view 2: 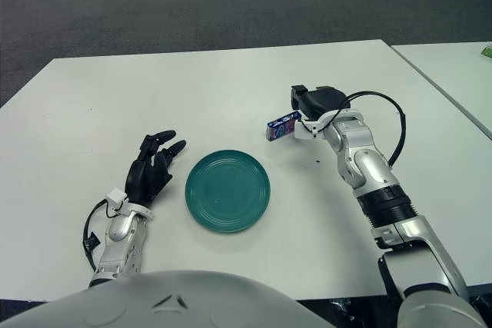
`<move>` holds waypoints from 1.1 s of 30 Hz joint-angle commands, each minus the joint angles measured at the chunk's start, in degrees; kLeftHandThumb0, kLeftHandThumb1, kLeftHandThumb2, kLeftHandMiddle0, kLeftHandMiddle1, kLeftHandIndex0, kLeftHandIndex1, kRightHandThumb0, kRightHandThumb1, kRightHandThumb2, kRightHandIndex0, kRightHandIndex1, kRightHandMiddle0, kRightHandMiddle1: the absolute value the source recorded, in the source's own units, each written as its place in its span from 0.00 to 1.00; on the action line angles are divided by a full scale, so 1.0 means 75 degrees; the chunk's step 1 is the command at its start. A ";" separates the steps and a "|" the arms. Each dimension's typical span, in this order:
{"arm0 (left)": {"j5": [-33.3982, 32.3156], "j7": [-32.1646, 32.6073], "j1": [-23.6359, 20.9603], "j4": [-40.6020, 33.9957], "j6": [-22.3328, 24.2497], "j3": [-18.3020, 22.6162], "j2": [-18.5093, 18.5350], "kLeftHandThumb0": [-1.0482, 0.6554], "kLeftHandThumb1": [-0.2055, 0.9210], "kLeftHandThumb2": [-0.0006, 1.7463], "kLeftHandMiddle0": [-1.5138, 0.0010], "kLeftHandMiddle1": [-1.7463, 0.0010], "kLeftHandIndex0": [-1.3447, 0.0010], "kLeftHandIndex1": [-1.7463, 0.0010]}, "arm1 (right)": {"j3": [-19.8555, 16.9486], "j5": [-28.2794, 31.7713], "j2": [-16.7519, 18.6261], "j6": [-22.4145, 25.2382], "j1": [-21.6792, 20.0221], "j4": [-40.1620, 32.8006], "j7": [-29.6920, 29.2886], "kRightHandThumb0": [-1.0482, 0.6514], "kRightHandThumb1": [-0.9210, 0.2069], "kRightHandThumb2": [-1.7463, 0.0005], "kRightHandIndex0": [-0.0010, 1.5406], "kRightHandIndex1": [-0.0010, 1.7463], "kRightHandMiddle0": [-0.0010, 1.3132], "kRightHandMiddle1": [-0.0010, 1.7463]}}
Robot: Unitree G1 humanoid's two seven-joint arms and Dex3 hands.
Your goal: Put the gum into the plate.
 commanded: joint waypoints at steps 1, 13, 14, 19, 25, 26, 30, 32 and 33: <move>-0.0158 -0.0094 0.0464 0.0650 -0.0005 0.0043 -0.0124 0.08 1.00 0.49 0.74 0.69 0.90 0.38 | 0.0091 0.0071 0.0014 -0.0036 -0.0279 0.0125 0.0056 0.18 0.00 0.76 0.17 0.25 0.00 0.74; -0.0012 0.0044 0.0537 0.0615 -0.0007 0.0042 -0.0154 0.08 1.00 0.50 0.74 0.69 0.89 0.37 | 0.0307 -0.0024 -0.0043 -0.0197 -0.0524 0.0420 -0.0029 0.16 0.00 0.77 0.12 0.38 0.00 0.81; -0.0007 0.0048 0.0540 0.0613 -0.0008 0.0043 -0.0157 0.08 1.00 0.50 0.74 0.70 0.89 0.37 | 0.0317 -0.0028 -0.0048 -0.0203 -0.0547 0.0438 -0.0027 0.16 0.00 0.77 0.11 0.39 0.00 0.82; 0.0040 0.0082 0.0546 0.0628 -0.0014 0.0038 -0.0173 0.08 1.00 0.49 0.74 0.70 0.90 0.38 | 0.0344 -0.0027 -0.0104 -0.0253 -0.0659 0.0503 -0.0014 0.16 0.00 0.77 0.10 0.41 0.00 0.83; 0.0098 0.0182 0.0536 0.0669 -0.0042 0.0031 -0.0225 0.08 1.00 0.49 0.74 0.70 0.90 0.37 | 0.0390 -0.0025 -0.0163 -0.0297 -0.0761 0.0551 0.0034 0.15 0.00 0.77 0.09 0.42 0.00 0.85; 0.0091 0.0183 0.0533 0.0677 -0.0048 0.0028 -0.0233 0.08 1.00 0.49 0.74 0.70 0.90 0.37 | 0.0409 -0.0034 -0.0151 -0.0291 -0.0786 0.0567 0.0044 0.15 0.00 0.77 0.08 0.42 0.00 0.86; 0.0074 0.0183 0.0533 0.0696 -0.0064 0.0011 -0.0265 0.08 1.00 0.49 0.74 0.70 0.90 0.37 | 0.0488 -0.0058 -0.0103 -0.0290 -0.0839 0.0632 0.0040 0.14 0.00 0.77 0.08 0.43 0.00 0.87; 0.0072 0.0185 0.0535 0.0706 -0.0071 0.0001 -0.0282 0.08 1.00 0.48 0.74 0.70 0.90 0.37 | 0.0529 -0.0059 -0.0085 -0.0301 -0.0852 0.0668 0.0019 0.15 0.00 0.77 0.08 0.45 0.00 0.87; 0.0072 0.0189 0.0538 0.0710 -0.0071 -0.0004 -0.0290 0.08 1.00 0.48 0.74 0.70 0.90 0.37 | 0.0552 -0.0052 -0.0077 -0.0318 -0.0853 0.0689 0.0005 0.15 0.00 0.77 0.08 0.46 0.00 0.87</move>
